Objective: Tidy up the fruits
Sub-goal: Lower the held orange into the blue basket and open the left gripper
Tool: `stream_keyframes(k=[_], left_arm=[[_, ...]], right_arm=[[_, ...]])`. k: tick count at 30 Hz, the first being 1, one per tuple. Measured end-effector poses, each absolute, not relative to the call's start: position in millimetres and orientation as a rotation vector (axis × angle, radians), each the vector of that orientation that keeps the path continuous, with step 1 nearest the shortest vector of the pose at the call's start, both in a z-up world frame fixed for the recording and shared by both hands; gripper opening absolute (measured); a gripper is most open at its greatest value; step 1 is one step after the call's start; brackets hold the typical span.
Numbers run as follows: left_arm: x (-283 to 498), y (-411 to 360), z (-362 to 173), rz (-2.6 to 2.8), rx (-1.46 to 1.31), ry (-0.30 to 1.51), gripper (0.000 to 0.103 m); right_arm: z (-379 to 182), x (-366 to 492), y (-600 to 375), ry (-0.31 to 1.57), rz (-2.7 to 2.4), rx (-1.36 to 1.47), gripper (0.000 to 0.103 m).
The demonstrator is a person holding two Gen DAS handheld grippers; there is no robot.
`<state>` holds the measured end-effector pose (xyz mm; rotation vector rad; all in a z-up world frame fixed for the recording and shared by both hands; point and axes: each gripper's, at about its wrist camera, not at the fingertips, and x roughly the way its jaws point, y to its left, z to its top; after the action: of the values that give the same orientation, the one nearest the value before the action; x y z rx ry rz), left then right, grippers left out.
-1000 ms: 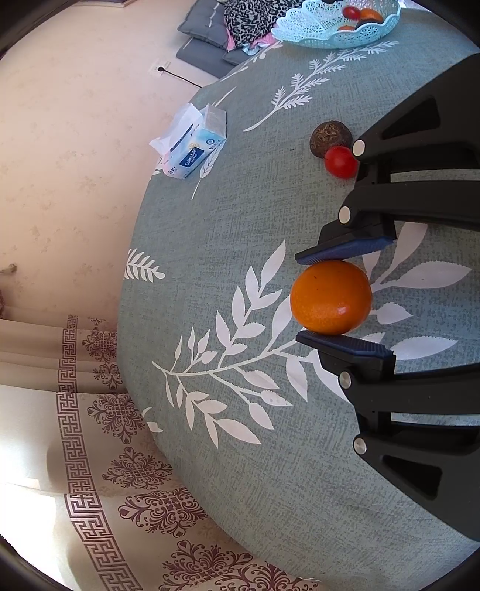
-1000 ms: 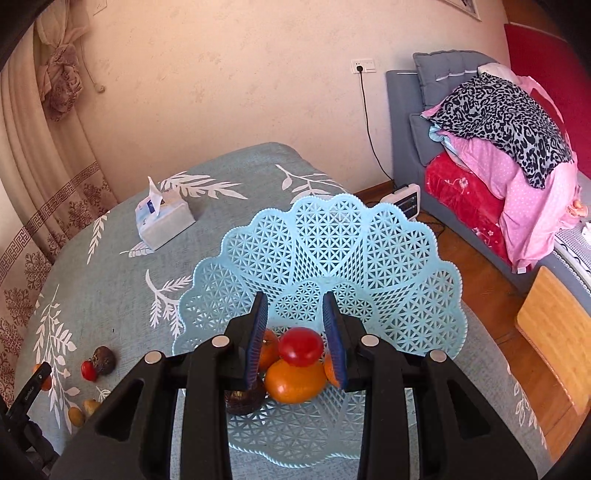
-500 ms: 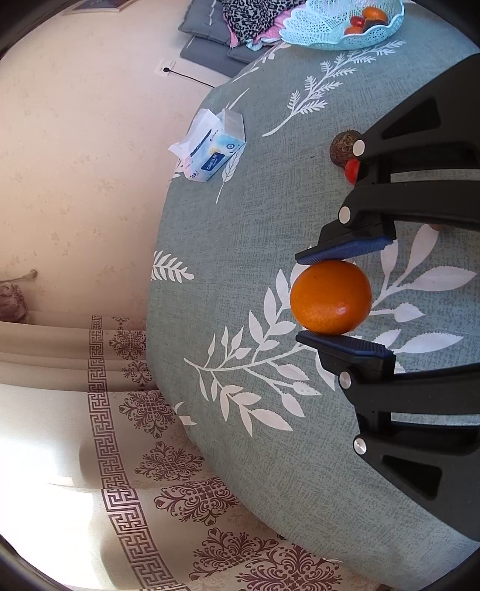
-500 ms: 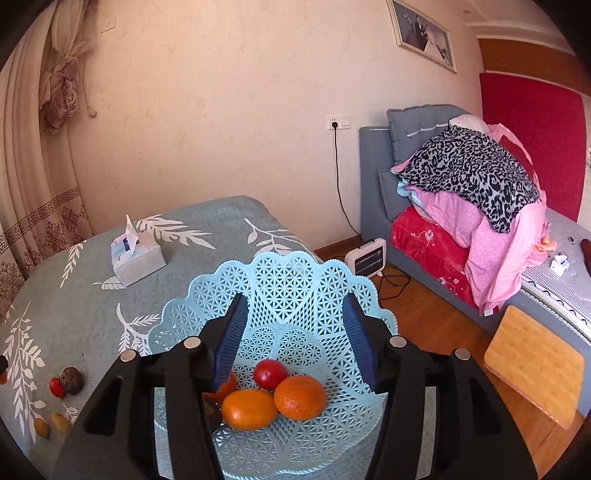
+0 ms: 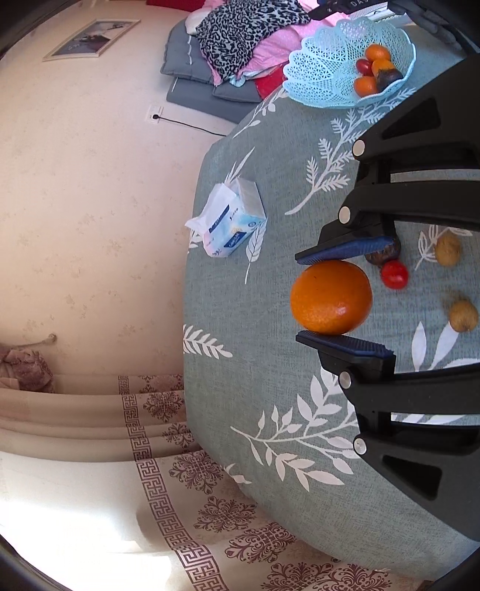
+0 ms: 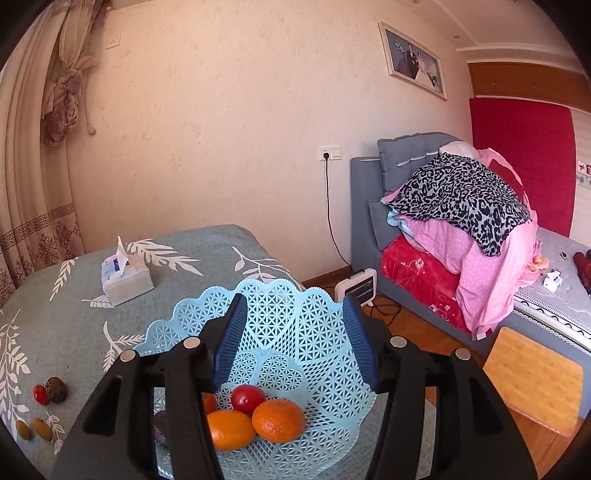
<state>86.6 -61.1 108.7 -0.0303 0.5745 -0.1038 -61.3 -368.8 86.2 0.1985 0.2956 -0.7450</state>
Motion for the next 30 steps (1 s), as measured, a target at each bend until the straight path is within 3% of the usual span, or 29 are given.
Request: stream_keyframes(k=[17,30], left_arm=[[113.5,-209.6,109.3,-0.477,0.052,0.645,0.037],[112.9,-266.3,94.4,-0.638,0.102,0.702,0.037]], right_arm=[[79.8,-83.1,-392.7,0.218,-0.744,0.331,0.056],[80.6,-92.5,-398.9,0.184,-0.757,0.370,0.056]])
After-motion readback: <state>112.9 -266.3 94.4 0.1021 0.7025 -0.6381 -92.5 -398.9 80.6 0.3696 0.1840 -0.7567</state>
